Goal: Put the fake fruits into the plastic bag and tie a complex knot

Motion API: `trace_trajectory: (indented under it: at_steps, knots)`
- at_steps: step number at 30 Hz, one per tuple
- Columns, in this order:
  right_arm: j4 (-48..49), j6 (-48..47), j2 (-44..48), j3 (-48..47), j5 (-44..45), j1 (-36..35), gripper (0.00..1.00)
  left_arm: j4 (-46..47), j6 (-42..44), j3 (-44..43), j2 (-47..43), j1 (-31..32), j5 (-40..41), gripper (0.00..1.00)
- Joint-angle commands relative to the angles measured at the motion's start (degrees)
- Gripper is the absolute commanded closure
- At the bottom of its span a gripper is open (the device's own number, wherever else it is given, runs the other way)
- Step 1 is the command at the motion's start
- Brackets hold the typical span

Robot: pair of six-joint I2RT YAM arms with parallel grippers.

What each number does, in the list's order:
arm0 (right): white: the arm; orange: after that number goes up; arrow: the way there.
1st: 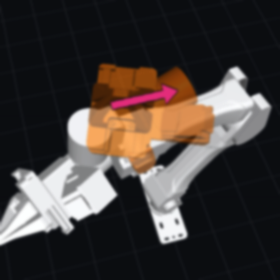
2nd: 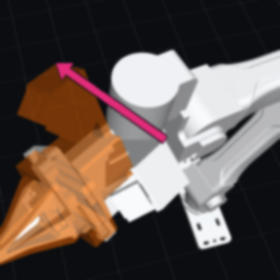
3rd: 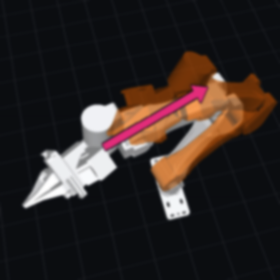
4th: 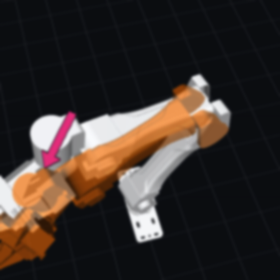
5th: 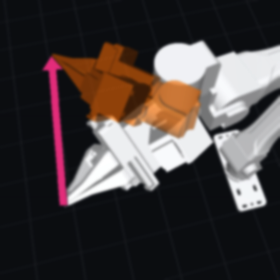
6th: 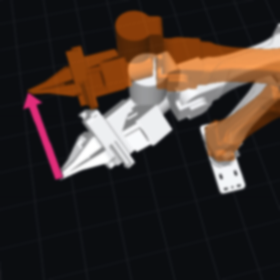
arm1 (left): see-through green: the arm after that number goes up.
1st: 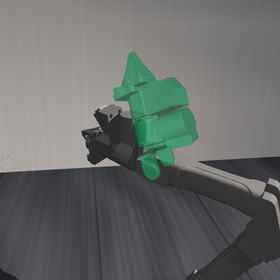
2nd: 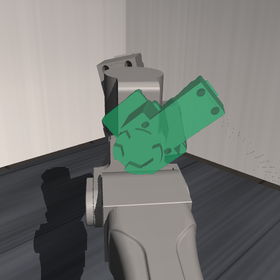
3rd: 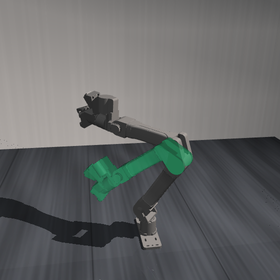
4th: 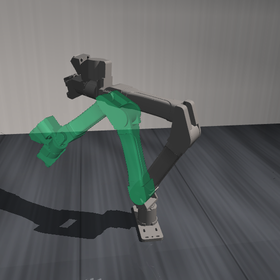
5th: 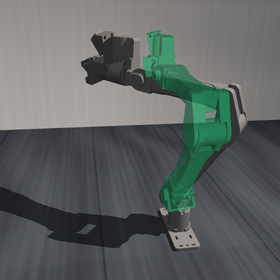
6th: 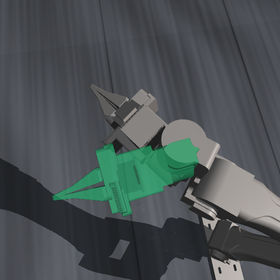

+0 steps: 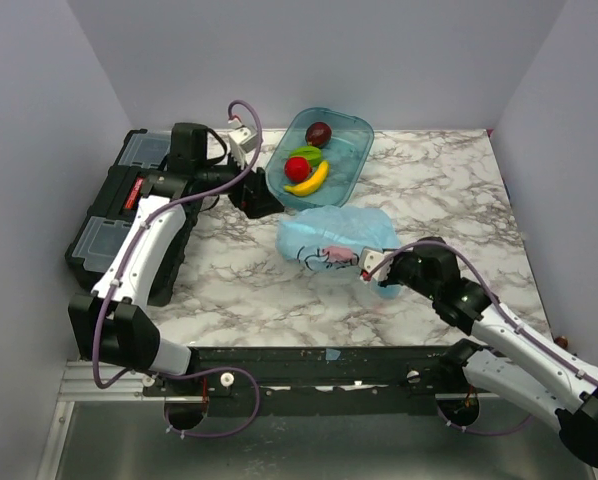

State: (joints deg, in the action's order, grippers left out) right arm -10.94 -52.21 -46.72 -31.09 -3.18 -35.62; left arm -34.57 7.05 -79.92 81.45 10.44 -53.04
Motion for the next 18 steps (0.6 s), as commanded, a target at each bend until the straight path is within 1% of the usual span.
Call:
trace_trajectory:
  at_steps: [1, 7, 9, 12, 13, 14, 15, 16, 17, 18]
  knots:
    - [6.9, -10.7, 0.4, 3.4, 0.3, -0.8, 0.99, 0.8, 2.3, -0.4, 0.4, 4.6, 0.0, 0.02]
    - [8.1, -9.7, -0.2, 4.4, 0.3, -1.1, 0.99, -6.3, 9.8, 2.3, 1.5, 8.4, -1.4, 0.02]
    - [8.1, -9.3, 0.5, 4.4, -1.0, -1.1, 0.99, -7.3, 12.0, 4.0, 2.4, 9.5, 1.5, 0.01]
    - [8.1, -7.9, 2.5, 4.4, -3.1, -1.1, 0.99, -5.5, 12.0, 5.5, 4.0, 10.3, 6.9, 0.02]
    - [7.7, -6.9, 3.1, 4.0, -3.4, -1.1, 0.98, -6.5, 12.4, 4.8, 4.8, 10.6, 8.3, 0.07]
    - [7.0, -5.5, 3.5, 3.5, -3.2, -1.1, 0.96, -8.2, 13.0, 3.4, 6.0, 10.6, 8.5, 0.2]
    - [6.2, -3.8, 3.7, 2.9, -2.4, -1.1, 0.92, -11.1, 14.3, 2.1, 7.0, 10.4, 7.9, 0.38]
    - [4.9, -0.6, 3.6, 1.8, -1.5, -1.1, 0.83, -13.7, 15.1, 1.0, 7.8, 10.0, 7.7, 0.58]
    - [3.1, 1.8, 3.4, 0.5, -0.1, -1.1, 0.68, -14.7, 14.8, 0.7, 8.2, 8.9, 6.6, 0.84]
    - [0.7, 5.7, 2.8, -1.2, 1.1, -1.1, 0.47, -15.2, 14.3, 0.6, 8.5, 6.4, 3.6, 0.98]
